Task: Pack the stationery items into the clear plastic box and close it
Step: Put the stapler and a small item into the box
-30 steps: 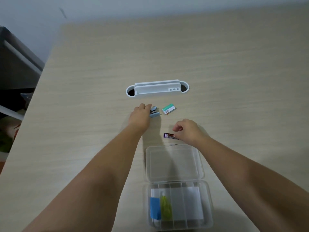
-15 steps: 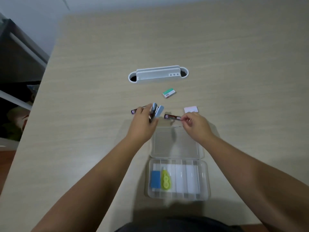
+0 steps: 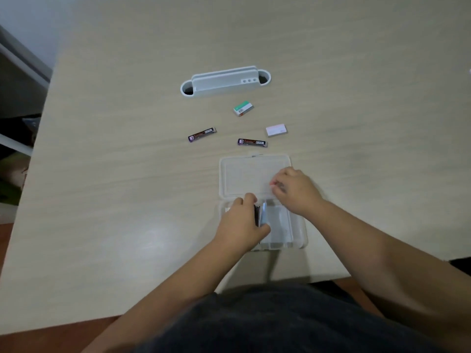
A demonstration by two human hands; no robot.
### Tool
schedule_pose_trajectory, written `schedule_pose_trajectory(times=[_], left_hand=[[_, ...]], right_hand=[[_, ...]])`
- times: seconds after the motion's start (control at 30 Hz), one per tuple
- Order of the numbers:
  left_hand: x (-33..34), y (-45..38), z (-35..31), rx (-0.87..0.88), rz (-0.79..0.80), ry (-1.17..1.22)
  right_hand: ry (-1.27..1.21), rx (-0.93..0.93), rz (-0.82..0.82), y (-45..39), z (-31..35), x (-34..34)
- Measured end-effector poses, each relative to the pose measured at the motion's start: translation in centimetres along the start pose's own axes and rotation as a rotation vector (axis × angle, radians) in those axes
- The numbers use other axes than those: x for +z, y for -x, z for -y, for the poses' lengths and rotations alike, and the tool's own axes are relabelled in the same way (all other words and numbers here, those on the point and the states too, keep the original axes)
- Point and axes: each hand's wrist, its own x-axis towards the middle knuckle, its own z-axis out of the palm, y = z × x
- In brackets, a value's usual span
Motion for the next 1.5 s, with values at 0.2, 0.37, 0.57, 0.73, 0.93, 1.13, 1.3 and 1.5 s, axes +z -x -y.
schedule_pose_trajectory(times=[0.2,0.37,0.57,0.73,0.93,1.13,1.3,1.5], left_hand=[[0.9,-0.1,0.4,0.033,0.004,-0.123],[1.7,-0.1,0.3,0.017,-0.012,-0.124],[1.5,-0.6,0.8,0.023,-0.105,0.013],[1.3,-1.5,1.0,0.081,-0.159,-0.106],[1.1,-3.0,0.2,-0.042,-0.105,-0.195],[1.1,-3.4,-0.2,-0.026,-0.077,-0.187],[0.8,-2.1,2.1,0.204,-0.209,-0.262],[2.3,-2.3,3.7,0.48,-0.289,-0.499]], right_hand=[[-0.046,-0.003,-0.039,1.3,-0.1,1.2],[-0.055,0.001,-0.045,1.6,-0.4,1.6],[-0.084,-0.01,-0.09,1.7,-0.4,2.0],[-0.085,-0.014,-0.094,1.7,-0.4,2.1],[-0.078,-0.02,-0.11,1.8,-0.3,2.0],[-0.08,-0.037,-0.097,1.8,-0.5,1.9],[-0.081,-0.043,-0.097,2.0,-0.6,1.7],[-0.082,-0.036,-0.123,2.0,-0.6,1.9]])
